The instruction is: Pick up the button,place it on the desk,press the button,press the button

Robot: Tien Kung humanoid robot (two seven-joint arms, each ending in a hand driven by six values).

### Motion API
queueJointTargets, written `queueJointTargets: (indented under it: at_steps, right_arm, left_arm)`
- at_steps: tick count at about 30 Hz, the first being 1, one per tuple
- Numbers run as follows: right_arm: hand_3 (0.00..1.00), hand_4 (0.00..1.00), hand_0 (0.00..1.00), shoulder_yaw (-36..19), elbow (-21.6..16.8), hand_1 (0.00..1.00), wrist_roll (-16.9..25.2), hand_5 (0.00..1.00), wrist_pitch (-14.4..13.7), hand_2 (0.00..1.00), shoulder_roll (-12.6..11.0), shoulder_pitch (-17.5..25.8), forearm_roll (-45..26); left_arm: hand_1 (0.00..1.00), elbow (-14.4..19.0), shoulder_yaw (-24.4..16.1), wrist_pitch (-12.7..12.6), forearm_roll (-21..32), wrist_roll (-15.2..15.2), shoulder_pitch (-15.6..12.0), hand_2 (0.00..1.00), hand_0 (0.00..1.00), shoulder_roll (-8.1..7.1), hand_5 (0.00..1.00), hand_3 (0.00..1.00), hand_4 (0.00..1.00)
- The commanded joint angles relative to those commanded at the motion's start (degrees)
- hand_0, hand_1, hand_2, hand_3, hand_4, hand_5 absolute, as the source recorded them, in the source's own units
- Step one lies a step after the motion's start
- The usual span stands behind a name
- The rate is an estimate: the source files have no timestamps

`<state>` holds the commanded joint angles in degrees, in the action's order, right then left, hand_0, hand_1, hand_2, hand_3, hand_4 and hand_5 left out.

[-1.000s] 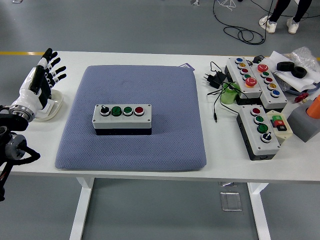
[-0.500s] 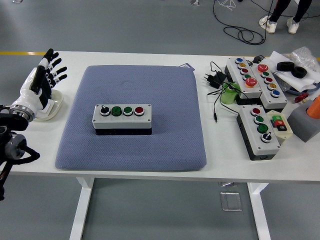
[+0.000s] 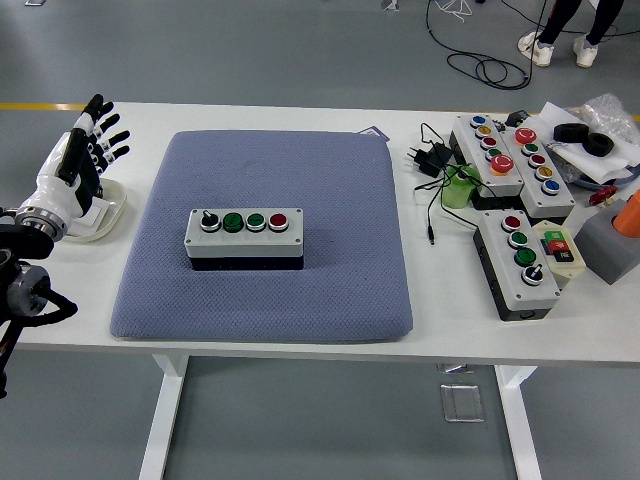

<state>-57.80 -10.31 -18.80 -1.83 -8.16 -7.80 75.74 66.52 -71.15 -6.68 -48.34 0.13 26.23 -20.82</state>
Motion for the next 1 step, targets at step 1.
queueJointTargets:
  at_steps: [1]
  right_arm:
    - [0.578, 0.360, 0.659, 0.05, 0.00, 0.636, 0.00, 0.233, 0.00, 0.662, 0.00, -0.01, -0.06]
  left_arm:
    - [0.933, -0.02, -0.05, -0.02, -0.03, 0.00, 0.01, 0.992, 0.893, 0.01, 0.998, 0.998, 0.724]
